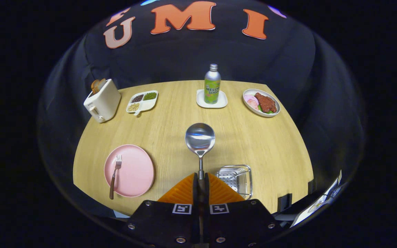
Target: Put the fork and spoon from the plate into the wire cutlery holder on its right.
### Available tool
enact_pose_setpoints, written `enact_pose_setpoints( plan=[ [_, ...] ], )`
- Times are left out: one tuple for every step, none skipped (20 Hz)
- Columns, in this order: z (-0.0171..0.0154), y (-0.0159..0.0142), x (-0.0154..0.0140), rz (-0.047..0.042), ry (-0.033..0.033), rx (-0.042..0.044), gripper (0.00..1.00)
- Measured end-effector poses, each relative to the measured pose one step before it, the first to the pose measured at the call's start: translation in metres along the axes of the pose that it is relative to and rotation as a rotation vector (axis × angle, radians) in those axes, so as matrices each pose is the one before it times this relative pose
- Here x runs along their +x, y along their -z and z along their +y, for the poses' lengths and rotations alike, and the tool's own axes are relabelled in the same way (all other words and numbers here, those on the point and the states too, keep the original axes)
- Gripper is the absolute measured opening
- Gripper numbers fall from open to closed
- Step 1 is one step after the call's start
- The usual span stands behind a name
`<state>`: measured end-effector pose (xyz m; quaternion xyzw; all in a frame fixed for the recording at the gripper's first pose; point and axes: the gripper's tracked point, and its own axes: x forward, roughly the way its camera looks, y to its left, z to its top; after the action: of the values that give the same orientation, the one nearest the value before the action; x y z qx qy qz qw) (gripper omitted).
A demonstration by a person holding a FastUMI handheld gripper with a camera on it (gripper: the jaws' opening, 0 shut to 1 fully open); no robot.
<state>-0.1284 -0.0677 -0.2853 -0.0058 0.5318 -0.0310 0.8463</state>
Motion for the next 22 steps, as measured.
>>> enact_pose_setpoints(
  plan=[
    [-0.00985,0.00426,0.00036,0.02129,0.01564,-0.01053,0.05],
    [-0.00861,0.00391,0.00114,0.01790,0.01523,-0.01643,0.05],
    [-0.00681,0.00529,0.00056,0.02130,0.01120,-0.01638,0.05],
    [-0.00521,0.00403,0.00132,0.01798,0.00393,-0.01086,0.05],
    [-0.00323,0.00550,0.00126,0.02269,-0.00069,-0.00184,0.05],
    [-0.00127,0.00572,0.00220,0.02615,-0.00379,-0.00315,0.05],
    [-0.00079,0.00544,0.00185,0.02154,-0.00095,-0.00114,0.05],
    [-0.00160,0.00414,0.00180,0.02045,-0.00236,-0.00572,0.05],
    [-0.00075,0.00340,0.00137,0.01772,-0.00284,-0.00525,0.05],
    [-0.00080,0.00221,0.00156,0.02029,-0.00578,-0.00806,0.05],
    [-0.00172,0.00331,0.00017,0.01965,-0.00389,-0.00663,0.05],
    [-0.00189,0.00319,0.00115,0.02314,-0.00065,-0.00865,0.05],
    [0.00016,0.00352,0.00233,0.02374,-0.00309,-0.00869,0.05],
    [-0.00017,0.00351,0.00061,0.02534,-0.00675,-0.00622,0.05],
    [-0.00041,0.00341,0.00143,0.02397,-0.00770,-0.00325,0.05],
    [-0.00026,0.00377,0.00097,0.02103,-0.00971,-0.00964,0.05],
    [-0.00096,0.00318,0.00009,0.01795,-0.00369,-0.01076,0.05],
    [-0.00127,0.00319,-0.00002,0.02054,-0.00136,-0.01337,0.06],
    [-0.00019,0.00271,0.00103,0.01384,-0.00096,-0.01425,0.06],
    [-0.00005,0.00091,0.00020,0.01386,-0.00381,-0.01625,0.06],
    [-0.00001,0.00187,0.00039,0.01276,-0.00449,-0.01368,0.06],
    [-0.00024,0.00037,-0.00067,0.01161,-0.00516,-0.00264,0.06]
  ],
)
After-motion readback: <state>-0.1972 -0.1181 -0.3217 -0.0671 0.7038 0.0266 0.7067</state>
